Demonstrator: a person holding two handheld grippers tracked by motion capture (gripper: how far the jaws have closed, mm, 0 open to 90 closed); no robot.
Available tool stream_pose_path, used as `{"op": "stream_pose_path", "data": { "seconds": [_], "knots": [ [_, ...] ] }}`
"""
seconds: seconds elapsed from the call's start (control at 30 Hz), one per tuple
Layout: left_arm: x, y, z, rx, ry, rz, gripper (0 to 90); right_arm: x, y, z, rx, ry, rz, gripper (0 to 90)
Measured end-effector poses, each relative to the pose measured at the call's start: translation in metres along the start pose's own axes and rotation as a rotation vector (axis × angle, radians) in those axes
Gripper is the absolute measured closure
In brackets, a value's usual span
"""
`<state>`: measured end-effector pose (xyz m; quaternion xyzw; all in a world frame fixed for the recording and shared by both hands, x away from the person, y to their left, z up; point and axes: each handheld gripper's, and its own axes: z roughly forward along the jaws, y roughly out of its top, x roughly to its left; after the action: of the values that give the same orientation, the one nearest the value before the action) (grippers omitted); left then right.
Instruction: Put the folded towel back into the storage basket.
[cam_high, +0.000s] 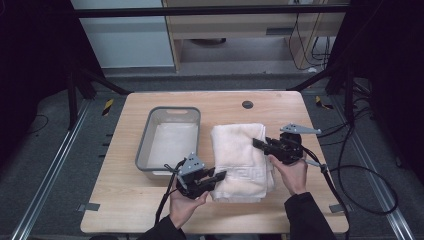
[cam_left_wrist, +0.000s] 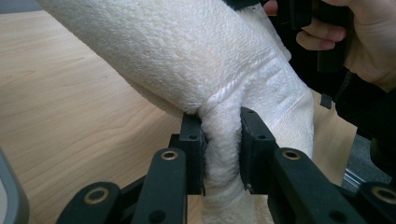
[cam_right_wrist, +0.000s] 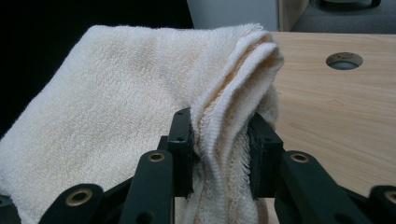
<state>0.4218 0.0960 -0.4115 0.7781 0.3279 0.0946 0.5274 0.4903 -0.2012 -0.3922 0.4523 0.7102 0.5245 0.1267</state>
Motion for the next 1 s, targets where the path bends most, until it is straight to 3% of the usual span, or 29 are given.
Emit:
{"op": "stream_pose_path", "data": {
  "seconds": [0.2,0.6,1.0],
  "knots": [
    [0.001,0.005,-0.004,-0.006,0.006,0.005,73.1,0.003,0.005,0.0,-0.003,-0.002,-0.007,67.5],
    [0.007,0.022,-0.016,-0.035,0.035,0.052,73.1,0.011,0.023,0.0,-0.058,0.01,-0.015,67.5],
    [0.015,0.037,-0.025,-0.067,0.038,0.054,73.2,0.019,0.043,0.0,-0.092,0.004,-0.028,67.5]
  ]
}}
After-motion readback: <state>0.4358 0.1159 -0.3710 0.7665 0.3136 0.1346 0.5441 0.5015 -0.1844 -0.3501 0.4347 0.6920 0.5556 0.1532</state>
